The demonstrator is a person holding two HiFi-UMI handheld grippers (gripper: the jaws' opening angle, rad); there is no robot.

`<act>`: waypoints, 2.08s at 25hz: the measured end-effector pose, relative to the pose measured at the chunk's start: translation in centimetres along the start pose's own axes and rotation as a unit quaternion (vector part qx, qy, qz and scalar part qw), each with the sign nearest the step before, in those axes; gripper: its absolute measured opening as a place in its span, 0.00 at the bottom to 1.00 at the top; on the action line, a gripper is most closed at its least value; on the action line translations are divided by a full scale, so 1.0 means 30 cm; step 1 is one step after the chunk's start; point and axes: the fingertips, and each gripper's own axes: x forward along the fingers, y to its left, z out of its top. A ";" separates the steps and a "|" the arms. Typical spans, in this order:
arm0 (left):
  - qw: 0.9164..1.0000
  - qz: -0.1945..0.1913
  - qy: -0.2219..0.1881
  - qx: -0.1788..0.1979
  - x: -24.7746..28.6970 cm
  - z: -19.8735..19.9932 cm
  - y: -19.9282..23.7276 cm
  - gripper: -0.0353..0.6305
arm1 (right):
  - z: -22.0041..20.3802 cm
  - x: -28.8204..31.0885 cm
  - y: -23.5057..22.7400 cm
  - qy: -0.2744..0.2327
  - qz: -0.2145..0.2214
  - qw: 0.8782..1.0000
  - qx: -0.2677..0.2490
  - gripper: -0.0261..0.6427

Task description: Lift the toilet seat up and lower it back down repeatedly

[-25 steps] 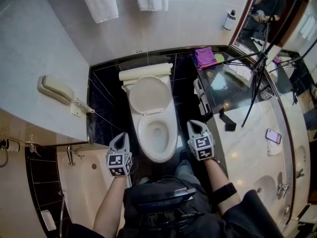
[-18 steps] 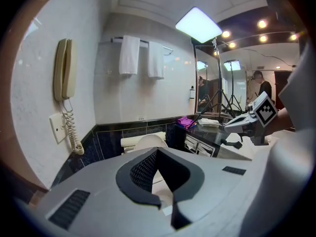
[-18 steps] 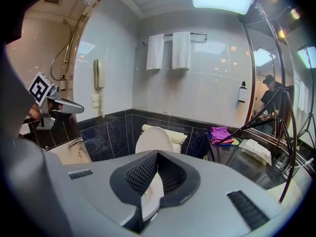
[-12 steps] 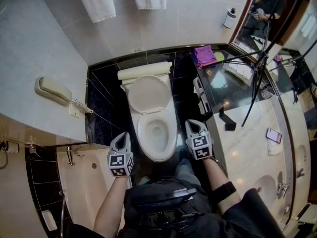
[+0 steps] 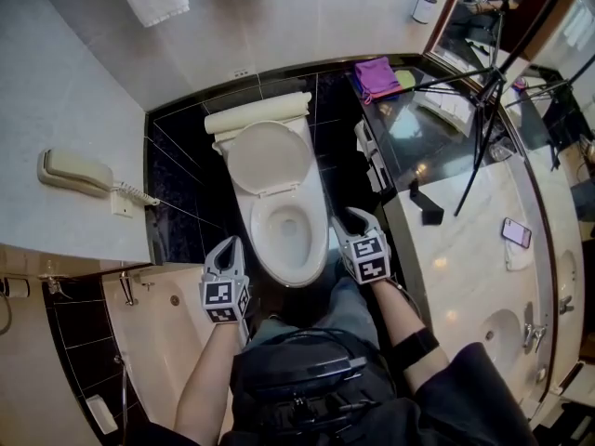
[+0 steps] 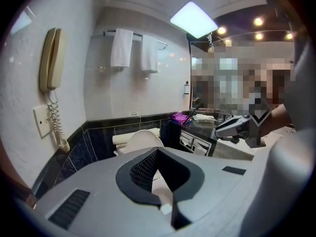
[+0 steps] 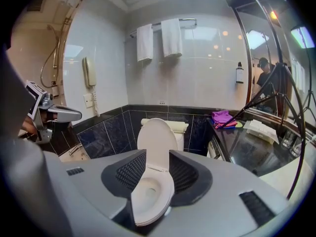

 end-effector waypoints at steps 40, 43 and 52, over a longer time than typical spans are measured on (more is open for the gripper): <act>0.992 -0.011 0.126 -0.016 0.491 -1.165 -0.126 0.05 | -1.749 0.736 0.168 0.194 0.005 0.814 0.547 0.37; 0.991 -0.009 0.134 -0.023 0.501 -1.183 -0.124 0.05 | -1.758 0.747 0.172 0.184 0.020 0.812 0.554 0.37; 0.988 -0.016 0.153 -0.031 0.505 -1.238 -0.131 0.05 | -1.750 0.753 0.178 0.163 0.037 0.799 0.577 0.35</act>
